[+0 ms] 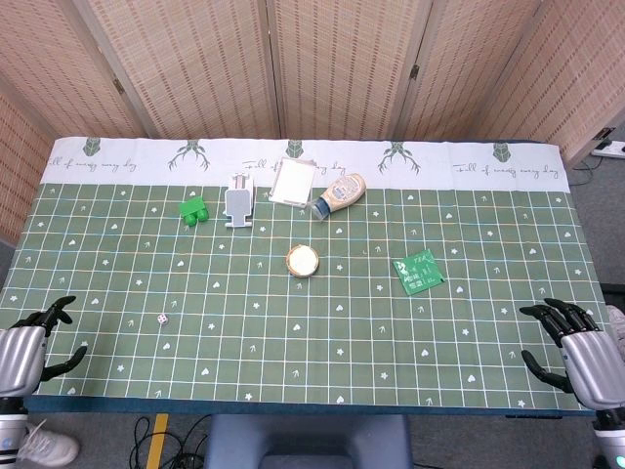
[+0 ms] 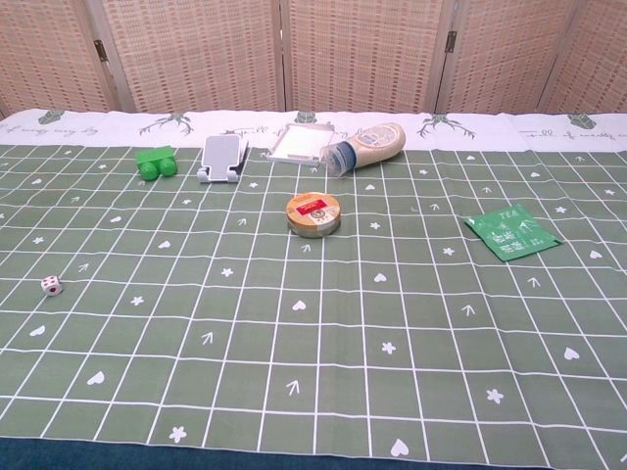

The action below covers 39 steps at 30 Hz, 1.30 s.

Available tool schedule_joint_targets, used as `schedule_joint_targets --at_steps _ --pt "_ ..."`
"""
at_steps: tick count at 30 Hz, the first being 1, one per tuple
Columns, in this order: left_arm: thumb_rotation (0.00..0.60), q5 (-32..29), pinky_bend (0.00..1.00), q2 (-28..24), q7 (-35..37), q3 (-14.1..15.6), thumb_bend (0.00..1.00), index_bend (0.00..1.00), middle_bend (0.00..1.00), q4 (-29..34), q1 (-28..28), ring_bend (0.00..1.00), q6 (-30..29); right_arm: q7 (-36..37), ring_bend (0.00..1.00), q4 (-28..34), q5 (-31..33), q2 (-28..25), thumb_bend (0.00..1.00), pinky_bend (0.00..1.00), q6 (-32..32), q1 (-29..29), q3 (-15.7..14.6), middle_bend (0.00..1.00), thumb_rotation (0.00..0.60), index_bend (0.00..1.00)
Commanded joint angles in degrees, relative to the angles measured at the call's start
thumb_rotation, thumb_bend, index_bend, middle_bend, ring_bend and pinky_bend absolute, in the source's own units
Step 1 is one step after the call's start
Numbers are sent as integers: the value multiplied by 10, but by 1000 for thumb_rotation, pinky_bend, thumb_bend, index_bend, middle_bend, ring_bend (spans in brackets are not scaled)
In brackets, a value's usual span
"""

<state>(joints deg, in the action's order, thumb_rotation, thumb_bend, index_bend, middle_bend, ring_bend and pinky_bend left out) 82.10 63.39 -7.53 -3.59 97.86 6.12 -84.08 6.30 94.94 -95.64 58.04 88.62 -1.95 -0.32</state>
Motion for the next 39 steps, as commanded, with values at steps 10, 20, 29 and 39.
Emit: schedule_joint_targets --at_steps 10,20,29,39 --pt "600 15 514 1 13 3 246 218 444 -13 2 408 0 1 191 -1 -3 -1 249 210 10 4 -2 302 600 277" --pt "600 107 501 -2 55 19 246 253 444 -77 67 409 62 2 191 -1 -6 -4 249 210 22 7 0 302 600 277" --pt "600 152 513 26 84 20 246 297 520 -119 145 461 136 5 191 -4 -5 -4 249 210 29 13 -3 301 600 277" --pt "600 153 761 100 72 19 246 360 787 -202 209 685 201 7 191 -5 -3 -7 249 210 35 18 -4 302 600 277"
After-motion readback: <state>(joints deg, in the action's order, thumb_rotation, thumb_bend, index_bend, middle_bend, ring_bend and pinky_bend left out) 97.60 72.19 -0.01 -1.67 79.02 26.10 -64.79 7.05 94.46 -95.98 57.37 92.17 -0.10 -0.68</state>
